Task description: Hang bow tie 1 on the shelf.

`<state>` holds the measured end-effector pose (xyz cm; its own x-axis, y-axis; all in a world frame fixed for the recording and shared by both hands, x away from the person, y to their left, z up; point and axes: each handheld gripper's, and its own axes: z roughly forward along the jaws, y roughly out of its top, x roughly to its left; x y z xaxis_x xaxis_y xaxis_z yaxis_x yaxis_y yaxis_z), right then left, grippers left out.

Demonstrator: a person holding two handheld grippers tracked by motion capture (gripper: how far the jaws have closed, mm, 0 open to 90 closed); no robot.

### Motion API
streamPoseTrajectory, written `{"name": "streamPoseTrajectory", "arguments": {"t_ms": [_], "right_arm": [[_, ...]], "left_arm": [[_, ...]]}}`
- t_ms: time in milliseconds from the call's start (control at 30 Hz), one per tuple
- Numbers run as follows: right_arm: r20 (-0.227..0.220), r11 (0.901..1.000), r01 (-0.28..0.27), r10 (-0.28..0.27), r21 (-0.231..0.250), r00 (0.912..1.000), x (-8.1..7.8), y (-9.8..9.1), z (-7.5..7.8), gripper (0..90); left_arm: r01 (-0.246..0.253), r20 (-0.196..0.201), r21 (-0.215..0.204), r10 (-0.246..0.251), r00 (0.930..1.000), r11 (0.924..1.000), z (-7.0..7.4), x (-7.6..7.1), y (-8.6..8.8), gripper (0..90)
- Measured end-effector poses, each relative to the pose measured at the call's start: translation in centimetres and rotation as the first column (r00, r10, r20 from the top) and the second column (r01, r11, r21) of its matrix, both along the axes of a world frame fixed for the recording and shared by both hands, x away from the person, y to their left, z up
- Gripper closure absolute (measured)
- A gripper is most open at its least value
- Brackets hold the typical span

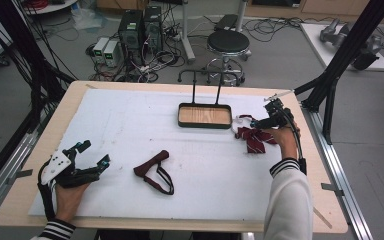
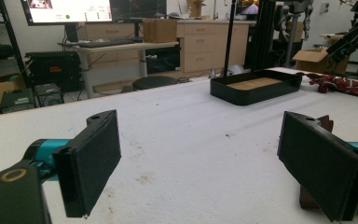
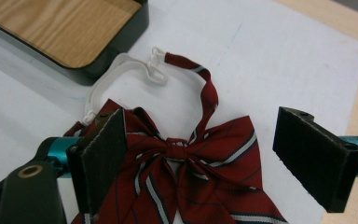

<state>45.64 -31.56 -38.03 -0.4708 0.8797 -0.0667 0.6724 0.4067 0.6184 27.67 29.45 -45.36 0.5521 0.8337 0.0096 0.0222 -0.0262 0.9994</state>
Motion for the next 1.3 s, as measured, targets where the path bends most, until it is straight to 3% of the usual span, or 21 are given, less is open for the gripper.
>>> {"name": "streamPoseTrajectory", "arguments": {"t_ms": [167,233,300,400,633,967,1300], "right_arm": [[-0.026,1.0000,-0.002,0.002,-0.001,0.9997,0.3,0.3,-0.6,17.3],[-0.036,0.9997,-0.004,0.003,-0.023,0.9994,0.5,0.3,-0.8,17.5],[-0.066,0.9994,0.017,-0.019,-0.029,0.9976,0.7,0.3,-1.3,17.5],[-0.075,0.9990,0.028,-0.031,-0.035,0.9967,0.8,0.4,-1.5,18.3],[-0.093,0.9988,0.041,-0.044,-0.026,0.9947,1.3,0.7,-2.2,24.4],[-0.141,0.9983,0.007,-0.015,-0.059,0.9898,1.6,0.9,-2.9,39.3],[-0.181,0.9995,0.015,-0.020,-0.029,0.9833,1.8,0.7,-3.3,48.1]], "left_arm": [[0.000,0.001,0.002,0.000,1.0000,1.0000,0.0,0.0,0.0,13.5],[0.001,0.001,0.002,-0.001,1.0000,1.0000,0.0,0.0,0.0,13.5],[0.001,0.001,0.005,-0.001,1.0000,1.0000,0.0,0.0,0.0,13.5],[0.000,0.003,0.006,0.000,1.0000,1.0000,0.0,0.0,0.0,13.5],[0.000,0.004,0.012,0.000,1.0000,0.9999,0.0,0.0,0.0,13.5],[0.000,0.005,0.010,0.000,1.0000,0.9999,0.0,0.0,-0.1,13.5],[0.000,0.006,0.010,0.000,1.0000,0.9999,0.0,0.0,-0.1,13.5]]}}
